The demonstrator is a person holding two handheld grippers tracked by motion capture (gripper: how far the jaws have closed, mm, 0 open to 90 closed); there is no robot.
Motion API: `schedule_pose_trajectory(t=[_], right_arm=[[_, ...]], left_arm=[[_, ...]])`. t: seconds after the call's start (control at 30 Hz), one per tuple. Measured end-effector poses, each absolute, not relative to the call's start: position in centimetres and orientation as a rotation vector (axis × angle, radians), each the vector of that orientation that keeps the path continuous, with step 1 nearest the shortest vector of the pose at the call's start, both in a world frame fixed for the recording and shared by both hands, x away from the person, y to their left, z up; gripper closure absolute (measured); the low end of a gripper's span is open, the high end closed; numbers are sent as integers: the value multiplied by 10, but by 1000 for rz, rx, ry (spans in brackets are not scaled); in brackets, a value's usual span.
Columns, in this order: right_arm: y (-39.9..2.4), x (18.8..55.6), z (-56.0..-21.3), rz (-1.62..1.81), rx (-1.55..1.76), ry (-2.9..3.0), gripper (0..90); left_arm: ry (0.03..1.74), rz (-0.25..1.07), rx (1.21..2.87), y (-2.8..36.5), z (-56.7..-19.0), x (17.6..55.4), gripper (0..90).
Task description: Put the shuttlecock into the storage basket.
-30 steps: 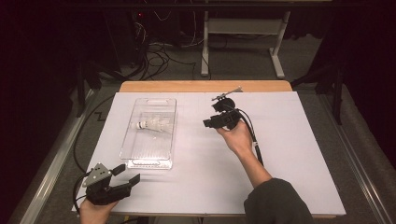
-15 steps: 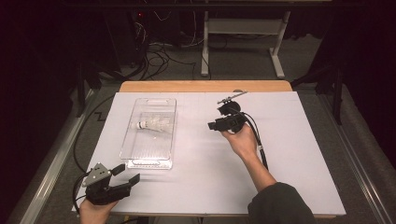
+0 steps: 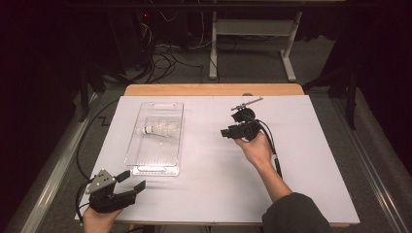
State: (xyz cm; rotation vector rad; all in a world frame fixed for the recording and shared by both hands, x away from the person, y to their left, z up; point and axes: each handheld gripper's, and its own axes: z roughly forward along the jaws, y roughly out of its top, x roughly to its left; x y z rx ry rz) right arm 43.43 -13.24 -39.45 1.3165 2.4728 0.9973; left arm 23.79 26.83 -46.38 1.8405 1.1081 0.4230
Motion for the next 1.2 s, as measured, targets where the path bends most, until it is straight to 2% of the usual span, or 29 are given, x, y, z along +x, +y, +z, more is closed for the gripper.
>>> schedule_pose_trajectory(t=[1.2], right_arm=[[-164,421,-405,986,1357,2442,594]], left_arm=[[1117,428,1835,269,-464,238,291]])
